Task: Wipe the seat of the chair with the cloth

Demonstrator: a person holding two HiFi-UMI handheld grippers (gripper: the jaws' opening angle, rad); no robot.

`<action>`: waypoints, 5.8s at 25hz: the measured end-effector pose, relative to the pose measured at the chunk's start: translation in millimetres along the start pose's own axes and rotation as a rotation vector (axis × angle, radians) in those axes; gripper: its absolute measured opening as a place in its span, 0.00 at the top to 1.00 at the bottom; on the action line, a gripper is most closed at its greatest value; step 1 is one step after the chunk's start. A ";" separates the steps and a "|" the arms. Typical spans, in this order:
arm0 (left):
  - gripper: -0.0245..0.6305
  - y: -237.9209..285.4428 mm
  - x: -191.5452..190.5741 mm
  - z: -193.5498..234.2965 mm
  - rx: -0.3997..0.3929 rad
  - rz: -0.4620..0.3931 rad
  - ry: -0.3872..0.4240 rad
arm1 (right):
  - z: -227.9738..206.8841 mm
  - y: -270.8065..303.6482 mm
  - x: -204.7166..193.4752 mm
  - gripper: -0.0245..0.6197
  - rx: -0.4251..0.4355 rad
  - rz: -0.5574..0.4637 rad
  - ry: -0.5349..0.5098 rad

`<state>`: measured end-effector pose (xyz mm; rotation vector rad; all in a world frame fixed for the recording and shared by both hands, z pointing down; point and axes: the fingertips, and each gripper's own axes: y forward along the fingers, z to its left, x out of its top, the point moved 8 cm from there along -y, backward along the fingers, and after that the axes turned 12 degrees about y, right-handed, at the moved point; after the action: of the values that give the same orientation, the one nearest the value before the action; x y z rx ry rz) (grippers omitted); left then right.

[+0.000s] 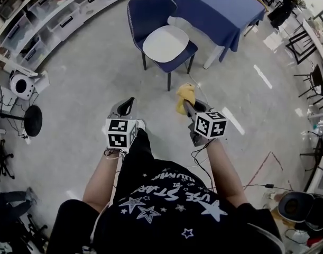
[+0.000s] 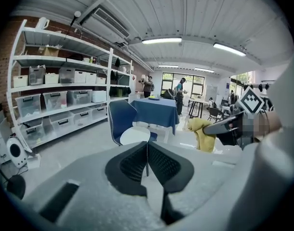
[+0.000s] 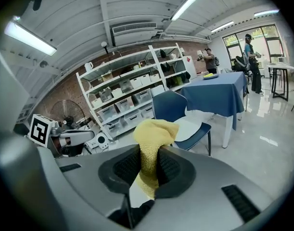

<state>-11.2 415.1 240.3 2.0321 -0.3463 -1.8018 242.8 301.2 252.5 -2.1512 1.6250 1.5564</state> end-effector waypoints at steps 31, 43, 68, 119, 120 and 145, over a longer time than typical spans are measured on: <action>0.93 257.8 45.8 168.5 -0.289 0.138 0.079 | -55.3 218.5 110.6 0.85 -0.259 -0.006 0.212; 0.93 399.5 60.8 167.0 -0.196 0.245 0.090 | -171.6 327.1 177.2 0.85 -0.186 0.082 0.211; 0.93 625.5 12.4 210.7 -0.191 0.312 0.065 | -301.5 582.7 239.1 0.85 -0.219 0.225 0.061; 0.93 667.3 -30.6 153.1 -0.453 0.435 0.181 | -415.9 535.4 180.2 0.85 -0.672 0.245 0.305; 0.93 665.7 -32.1 156.2 -0.448 0.436 0.172 | -411.1 537.7 182.3 0.85 -0.664 0.238 0.301; 0.93 632.6 -72.7 222.7 -0.355 0.491 0.074 | -261.5 707.3 186.3 0.85 -0.225 0.331 0.136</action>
<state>-191.6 -144.6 570.7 1.5916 -0.4248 -1.3710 -109.2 -293.8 606.9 -2.2276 2.0270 1.7922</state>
